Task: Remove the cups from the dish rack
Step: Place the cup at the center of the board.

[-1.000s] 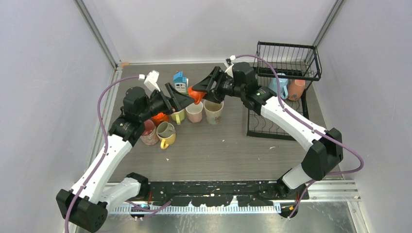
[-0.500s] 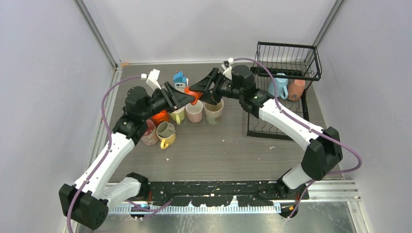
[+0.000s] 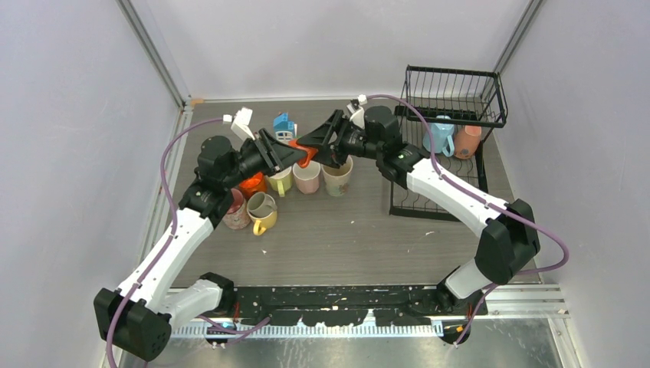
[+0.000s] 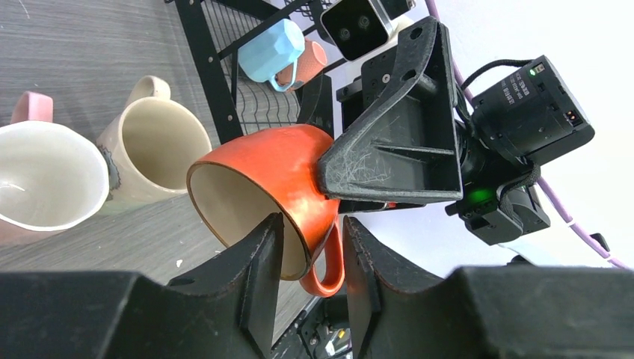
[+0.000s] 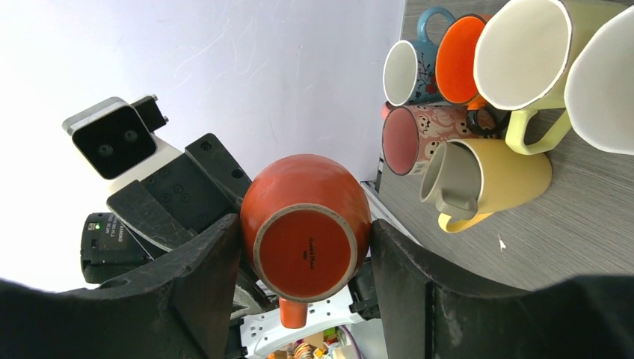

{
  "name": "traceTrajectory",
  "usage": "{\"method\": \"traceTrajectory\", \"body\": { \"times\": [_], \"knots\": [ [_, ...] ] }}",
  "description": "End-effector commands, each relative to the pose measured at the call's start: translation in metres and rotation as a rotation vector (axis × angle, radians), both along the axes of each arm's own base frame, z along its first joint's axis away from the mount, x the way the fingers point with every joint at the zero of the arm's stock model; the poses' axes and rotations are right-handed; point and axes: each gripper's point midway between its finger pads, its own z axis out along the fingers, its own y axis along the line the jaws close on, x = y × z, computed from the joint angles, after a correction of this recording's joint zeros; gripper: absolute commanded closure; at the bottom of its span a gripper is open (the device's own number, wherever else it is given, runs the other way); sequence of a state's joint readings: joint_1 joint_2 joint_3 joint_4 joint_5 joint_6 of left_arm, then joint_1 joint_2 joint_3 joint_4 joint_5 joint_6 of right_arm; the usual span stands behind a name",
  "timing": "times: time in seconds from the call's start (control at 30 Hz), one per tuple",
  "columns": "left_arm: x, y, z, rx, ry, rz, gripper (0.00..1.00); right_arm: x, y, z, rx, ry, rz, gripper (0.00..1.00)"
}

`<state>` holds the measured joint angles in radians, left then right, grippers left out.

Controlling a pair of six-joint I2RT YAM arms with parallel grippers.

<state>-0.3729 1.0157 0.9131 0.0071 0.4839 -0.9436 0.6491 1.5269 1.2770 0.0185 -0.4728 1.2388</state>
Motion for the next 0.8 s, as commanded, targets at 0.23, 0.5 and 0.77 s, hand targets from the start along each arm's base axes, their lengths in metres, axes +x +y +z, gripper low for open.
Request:
{"method": "traceTrajectory", "body": {
  "times": [0.23,0.5,0.77],
  "knots": [
    [-0.002,-0.005,0.026,-0.055,-0.091,-0.027,0.72,-0.008,0.011,0.023,0.108,-0.037,0.040,0.66],
    [-0.001,-0.004,0.021,-0.060,-0.073,-0.017,1.00,-0.011,0.011,0.022,0.115,-0.031,0.042,0.65],
    [-0.002,0.000,0.015,-0.041,-0.050,0.003,1.00,-0.011,0.001,0.025,0.061,-0.074,0.002,0.02]
  ]
}}
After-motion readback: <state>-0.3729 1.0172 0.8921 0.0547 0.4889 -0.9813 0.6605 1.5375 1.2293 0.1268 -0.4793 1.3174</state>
